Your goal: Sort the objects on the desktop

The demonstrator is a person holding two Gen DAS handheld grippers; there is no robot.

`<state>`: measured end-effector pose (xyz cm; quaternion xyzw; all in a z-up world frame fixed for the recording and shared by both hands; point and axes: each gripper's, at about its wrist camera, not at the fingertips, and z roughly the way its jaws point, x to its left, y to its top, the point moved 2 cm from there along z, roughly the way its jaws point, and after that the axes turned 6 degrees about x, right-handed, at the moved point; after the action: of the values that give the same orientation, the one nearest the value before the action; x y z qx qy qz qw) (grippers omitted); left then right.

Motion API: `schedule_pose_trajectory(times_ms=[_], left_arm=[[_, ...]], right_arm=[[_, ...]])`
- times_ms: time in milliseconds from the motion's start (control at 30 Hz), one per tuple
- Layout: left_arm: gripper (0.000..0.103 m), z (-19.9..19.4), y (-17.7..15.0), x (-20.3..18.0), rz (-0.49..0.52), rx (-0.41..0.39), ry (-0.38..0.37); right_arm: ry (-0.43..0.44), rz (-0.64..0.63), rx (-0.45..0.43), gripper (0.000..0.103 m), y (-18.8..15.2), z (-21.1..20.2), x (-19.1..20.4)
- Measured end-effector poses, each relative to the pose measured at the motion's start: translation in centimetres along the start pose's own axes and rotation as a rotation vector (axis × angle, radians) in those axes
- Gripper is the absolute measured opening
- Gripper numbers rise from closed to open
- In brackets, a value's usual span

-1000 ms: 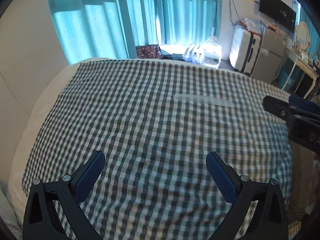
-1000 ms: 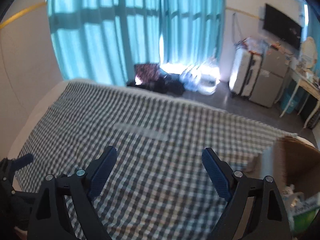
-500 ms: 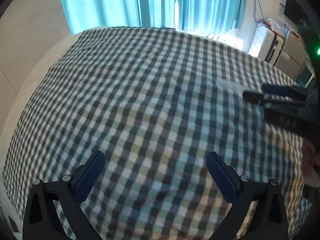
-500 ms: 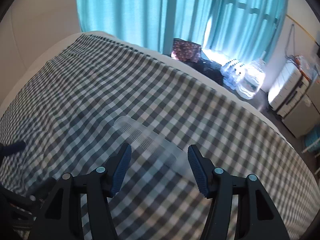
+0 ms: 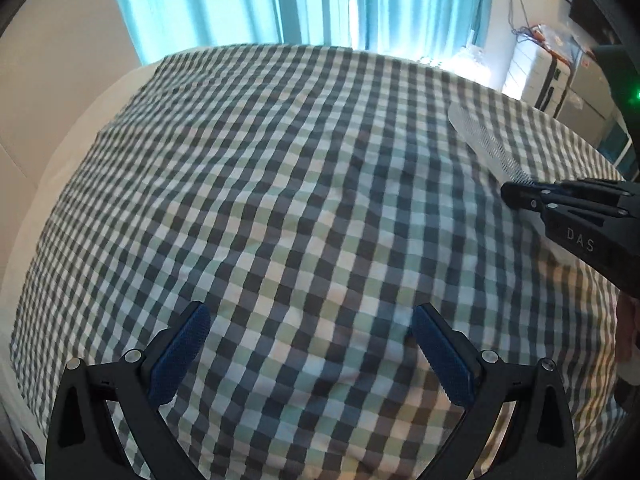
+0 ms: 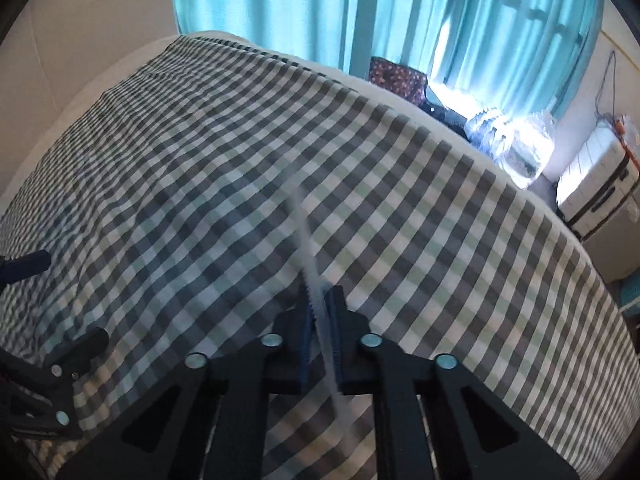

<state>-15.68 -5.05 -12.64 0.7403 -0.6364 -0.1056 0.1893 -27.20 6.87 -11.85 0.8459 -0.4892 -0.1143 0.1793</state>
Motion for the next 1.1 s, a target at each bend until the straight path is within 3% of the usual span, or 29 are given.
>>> schedule_pose_trajectory(times_ms=[233,400,567,767,867,1033,1100], left_arm=[[0.103,-2.0,0.1,-0.9,0.024,-0.040,-0.007],[0.103,-4.0,0.0,-1.2,0.034,-0.069,-0.025],[0.103,-7.4,-0.1,-0.7,0.038,-0.109,-0.057],[0.103,-13.5,-0.9,-1.5,0.060,-0.170,-0.104],[0.103,-17.2,-1.2,-3.0,0.068,-0.216,-0.124],[0.103,-23.0,-2.1,-6.6,0.046,-0.270,-0.247],[0.103,-24.4,-2.7,-8.5,0.070,-0.286,-0.264]], right_arm=[[0.030,0.120,0.005,0.004,-2.6,-2.2,0.3],[0.003,0.114,0.007,0.004,-4.0,-4.5,1.1],[0.009,0.155,-0.079,0.004,-5.4,-11.2,1.7],[-0.010,0.235,-0.215,0.004,-10.8,-21.5,1.6],[-0.032,0.272,-0.245,0.004,-13.5,-25.9,1.0],[-0.134,0.349,-0.294,0.004,-18.1,-32.7,-1.9],[-0.161,0.403,-0.321,0.004,-20.4,-34.7,-3.0]])
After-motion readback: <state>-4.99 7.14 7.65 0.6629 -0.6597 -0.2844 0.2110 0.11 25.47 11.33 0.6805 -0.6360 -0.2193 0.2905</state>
